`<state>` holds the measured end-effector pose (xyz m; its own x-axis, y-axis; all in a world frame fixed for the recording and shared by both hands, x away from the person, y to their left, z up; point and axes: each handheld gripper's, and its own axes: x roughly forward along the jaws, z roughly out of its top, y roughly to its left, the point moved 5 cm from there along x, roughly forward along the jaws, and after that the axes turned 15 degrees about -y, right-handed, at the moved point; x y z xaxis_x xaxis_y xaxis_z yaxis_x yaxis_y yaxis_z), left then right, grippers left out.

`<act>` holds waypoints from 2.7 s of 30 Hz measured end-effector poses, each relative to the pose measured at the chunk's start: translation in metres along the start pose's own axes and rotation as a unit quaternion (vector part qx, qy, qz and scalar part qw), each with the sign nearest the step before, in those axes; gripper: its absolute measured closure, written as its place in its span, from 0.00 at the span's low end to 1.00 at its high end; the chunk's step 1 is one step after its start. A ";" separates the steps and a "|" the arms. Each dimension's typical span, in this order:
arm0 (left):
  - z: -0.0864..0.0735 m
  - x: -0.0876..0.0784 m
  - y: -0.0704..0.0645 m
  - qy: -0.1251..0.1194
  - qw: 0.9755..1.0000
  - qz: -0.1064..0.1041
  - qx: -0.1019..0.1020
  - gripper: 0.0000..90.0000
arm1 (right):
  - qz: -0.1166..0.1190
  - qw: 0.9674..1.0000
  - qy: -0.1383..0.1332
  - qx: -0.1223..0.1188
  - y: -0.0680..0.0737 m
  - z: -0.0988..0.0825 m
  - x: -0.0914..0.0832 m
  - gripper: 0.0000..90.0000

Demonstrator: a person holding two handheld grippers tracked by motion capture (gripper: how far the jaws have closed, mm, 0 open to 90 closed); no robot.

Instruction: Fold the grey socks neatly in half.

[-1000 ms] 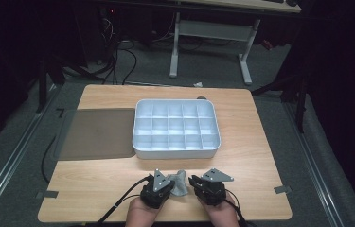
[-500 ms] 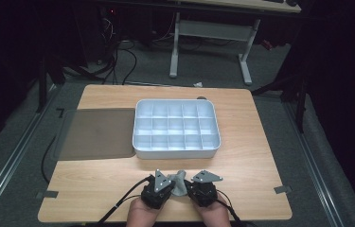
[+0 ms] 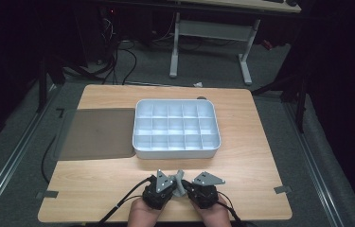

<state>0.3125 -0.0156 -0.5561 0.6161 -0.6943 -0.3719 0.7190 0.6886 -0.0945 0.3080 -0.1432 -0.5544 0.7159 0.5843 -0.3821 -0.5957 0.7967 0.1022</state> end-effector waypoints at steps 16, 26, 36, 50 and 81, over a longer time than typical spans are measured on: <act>-0.004 -0.031 0.029 -0.013 0.999 0.043 -0.015 0.95 | 0.000 1.000 0.005 0.011 -0.005 -0.004 -0.003 0.99; -0.012 -0.027 0.021 0.005 0.999 0.036 -0.015 0.95 | 0.005 1.000 -0.003 0.026 -0.006 -0.003 -0.011 0.99; -0.007 -0.022 0.012 0.007 1.000 0.028 -0.006 0.95 | 0.008 1.000 -0.014 0.026 -0.005 0.002 -0.015 0.98; -0.002 -0.002 -0.002 0.016 1.000 0.013 0.010 0.96 | 0.002 1.000 -0.017 0.023 -0.007 0.004 -0.013 0.98; -0.009 -0.006 0.001 0.024 1.000 0.016 0.012 0.91 | 0.033 0.999 -0.014 -0.002 0.006 -0.007 -0.007 1.00</act>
<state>0.3067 -0.0090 -0.5619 0.6225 -0.6610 -0.4191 0.7076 0.7041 -0.0595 0.2972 -0.1436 -0.5572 0.6852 0.6396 -0.3483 -0.6430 0.7559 0.1232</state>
